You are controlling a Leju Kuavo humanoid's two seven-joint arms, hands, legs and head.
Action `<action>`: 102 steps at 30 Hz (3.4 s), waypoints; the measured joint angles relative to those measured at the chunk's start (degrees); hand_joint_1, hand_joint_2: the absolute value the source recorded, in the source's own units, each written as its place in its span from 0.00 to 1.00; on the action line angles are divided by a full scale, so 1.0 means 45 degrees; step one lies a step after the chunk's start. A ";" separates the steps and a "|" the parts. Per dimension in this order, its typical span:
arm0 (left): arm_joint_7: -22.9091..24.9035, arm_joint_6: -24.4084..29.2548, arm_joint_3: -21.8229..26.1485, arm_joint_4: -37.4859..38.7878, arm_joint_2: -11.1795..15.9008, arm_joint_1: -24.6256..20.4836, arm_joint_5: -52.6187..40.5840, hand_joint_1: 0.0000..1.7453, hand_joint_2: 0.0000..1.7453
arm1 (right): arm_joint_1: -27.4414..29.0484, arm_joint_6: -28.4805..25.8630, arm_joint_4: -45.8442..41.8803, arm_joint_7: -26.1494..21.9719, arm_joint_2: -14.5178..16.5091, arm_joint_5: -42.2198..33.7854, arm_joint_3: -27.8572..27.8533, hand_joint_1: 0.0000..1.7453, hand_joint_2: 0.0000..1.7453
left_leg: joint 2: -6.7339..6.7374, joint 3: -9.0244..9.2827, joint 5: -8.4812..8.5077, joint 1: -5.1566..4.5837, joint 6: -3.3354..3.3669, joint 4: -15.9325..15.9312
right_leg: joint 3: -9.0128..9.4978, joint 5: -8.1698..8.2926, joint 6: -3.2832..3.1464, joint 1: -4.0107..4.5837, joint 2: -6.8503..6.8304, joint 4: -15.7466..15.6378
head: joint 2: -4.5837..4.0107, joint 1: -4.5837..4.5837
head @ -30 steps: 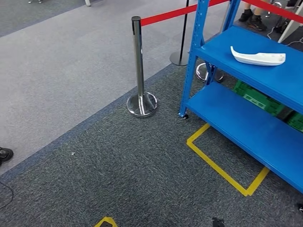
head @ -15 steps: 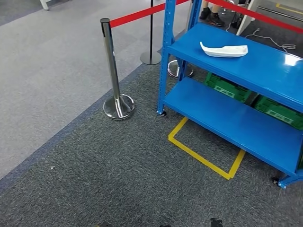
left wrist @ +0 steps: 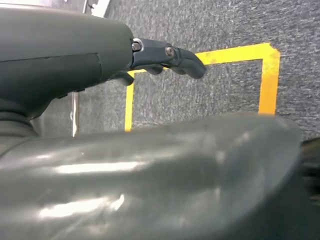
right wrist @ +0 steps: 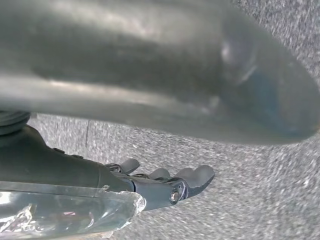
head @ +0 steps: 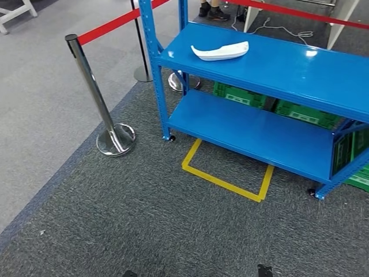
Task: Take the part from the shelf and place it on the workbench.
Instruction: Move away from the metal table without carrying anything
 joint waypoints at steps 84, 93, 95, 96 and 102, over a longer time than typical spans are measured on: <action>-0.0180 0.0181 0.0059 0.0000 -0.0040 -0.0007 -0.0017 0.00 0.00 | 0.0043 -0.0079 0.0005 0.0787 -0.0002 0.1227 -0.0495 0.00 1.00 | -0.0182 0.1371 0.1877 -0.0037 0.0331 -0.3385 | 0.0284 -0.0184 0.0463 -0.0006 -0.0437 -0.0045 | 0.0000 0.0108; -0.0209 0.0180 0.0059 0.0000 -0.0023 -0.0027 -0.0039 0.00 0.00 | 0.0093 0.0130 0.0005 0.0414 0.0002 0.1644 -0.0039 0.00 1.00 | -0.0173 0.1439 0.2049 -0.0005 0.0229 -0.3658 | 0.0223 -0.0142 0.0251 0.0058 -0.0397 -0.0060 | 0.0000 0.0096; -0.0223 0.0181 0.0060 0.0000 -0.0023 -0.0026 -0.0047 0.00 0.00 | 0.0099 0.0175 0.0005 0.0329 0.0001 0.1669 0.0001 0.00 1.00 | -0.0173 0.1437 0.2059 0.0010 0.0108 -0.3674 | 0.0216 -0.0132 0.0229 0.0070 -0.0398 -0.0057 | 0.0000 0.0098; -0.0227 0.0181 0.0060 0.0000 -0.0023 -0.0026 -0.0050 0.00 0.00 | 0.0103 0.0188 0.0005 0.0263 0.0000 0.1684 0.0016 0.00 1.00 | -0.0173 0.1435 0.2061 0.0011 0.0088 -0.3675 | 0.0215 -0.0126 0.0222 0.0071 -0.0398 -0.0057 | 0.0000 0.0100; -0.0285 0.0183 0.0068 0.0000 -0.0019 -0.0023 0.0010 0.00 0.00 | 0.0129 0.0340 0.0005 -0.1018 -0.0002 0.1934 0.0096 0.00 0.25 | -0.0173 0.1430 0.2070 -0.0011 0.0067 -0.3674 | 0.0230 -0.0085 0.0242 0.0041 -0.0397 -0.0082 | 0.0000 0.0102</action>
